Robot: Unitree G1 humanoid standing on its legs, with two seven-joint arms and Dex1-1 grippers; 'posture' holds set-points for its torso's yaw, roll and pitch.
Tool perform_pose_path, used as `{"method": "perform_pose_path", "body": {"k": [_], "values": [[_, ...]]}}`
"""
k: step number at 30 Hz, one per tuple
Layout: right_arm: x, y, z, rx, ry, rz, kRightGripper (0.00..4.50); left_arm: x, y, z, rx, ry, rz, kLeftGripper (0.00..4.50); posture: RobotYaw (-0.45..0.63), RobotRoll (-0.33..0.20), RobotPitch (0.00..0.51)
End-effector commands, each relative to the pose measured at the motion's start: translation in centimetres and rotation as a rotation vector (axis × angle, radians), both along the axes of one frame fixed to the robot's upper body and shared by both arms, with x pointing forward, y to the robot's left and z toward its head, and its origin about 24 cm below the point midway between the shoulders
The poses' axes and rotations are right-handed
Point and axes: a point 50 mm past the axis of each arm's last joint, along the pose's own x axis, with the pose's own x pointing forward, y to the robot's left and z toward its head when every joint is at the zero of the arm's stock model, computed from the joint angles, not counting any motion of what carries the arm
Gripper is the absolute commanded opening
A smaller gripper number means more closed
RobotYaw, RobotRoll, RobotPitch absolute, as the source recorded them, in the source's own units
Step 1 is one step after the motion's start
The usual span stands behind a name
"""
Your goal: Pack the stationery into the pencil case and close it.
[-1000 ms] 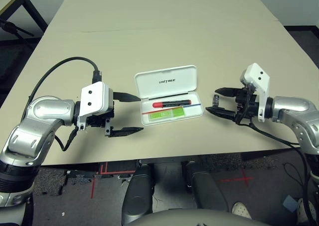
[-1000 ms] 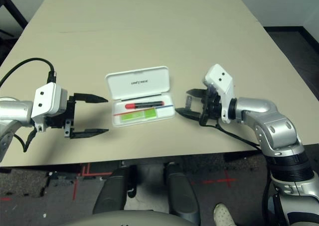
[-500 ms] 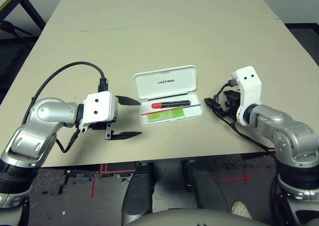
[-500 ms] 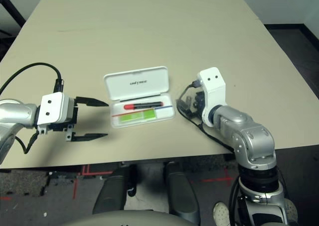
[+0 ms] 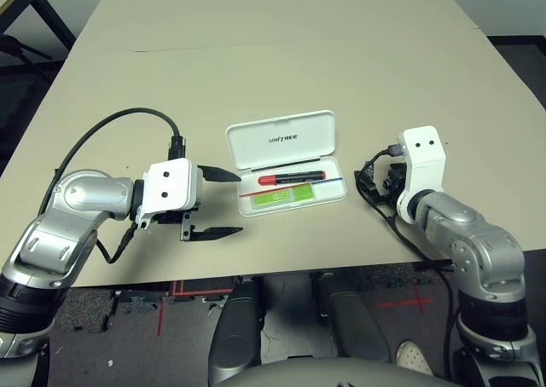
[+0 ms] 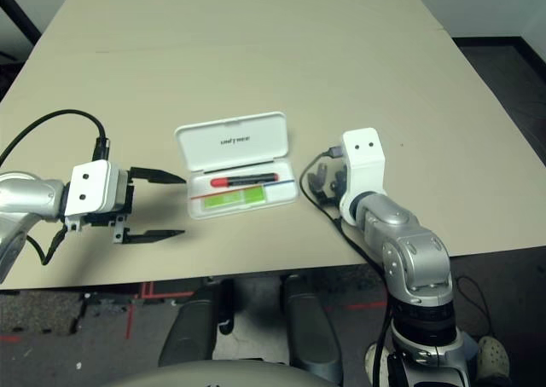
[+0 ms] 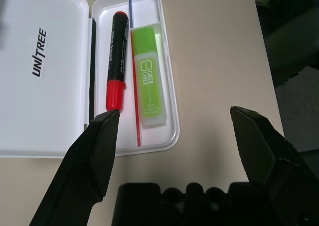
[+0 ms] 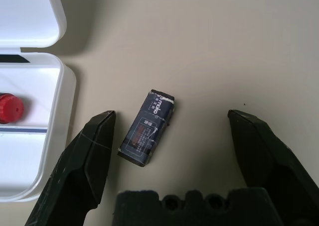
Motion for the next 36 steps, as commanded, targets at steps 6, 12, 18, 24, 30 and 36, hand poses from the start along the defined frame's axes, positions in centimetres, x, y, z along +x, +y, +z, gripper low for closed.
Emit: {"method": "perform_pose_path", "body": {"k": [6, 12, 18, 24, 30, 36], "values": [[-0.5, -0.2, -1.2, -0.013, 0.101, -0.001, 1.59, -0.6, 0.1, -1.2, 0.010, 0.003, -0.003, 4.50, -0.01, 0.000, 0.208], [0.0, -1.2, 0.1, -0.060, 0.080, 0.034, 0.32, -0.3, 0.4, -1.2, 0.001, 0.002, 0.002, 4.50, 0.00, 0.000, 0.210], [1.1, -2.2, 3.0, -0.128, 0.059, 0.344, 0.32, -0.1, 0.8, -1.5, 0.005, 0.004, 0.003, 4.50, 0.00, 0.000, 0.208], [1.6, -3.3, 5.0, -0.229, 0.028, 0.668, 0.32, -0.1, 1.0, -2.0, 0.010, 0.002, 0.006, 4.50, 0.01, 0.000, 0.203], [2.1, -2.8, 6.6, -0.291, -0.020, 1.016, 0.32, -0.2, 1.0, -2.0, 0.018, -0.006, 0.007, 4.50, 0.02, 0.000, 0.193], [3.1, -1.7, 7.2, -0.333, -0.023, 1.214, 0.32, -0.2, 1.0, -1.6, 0.020, -0.014, 0.016, 4.50, 0.03, 0.000, 0.188]]}}
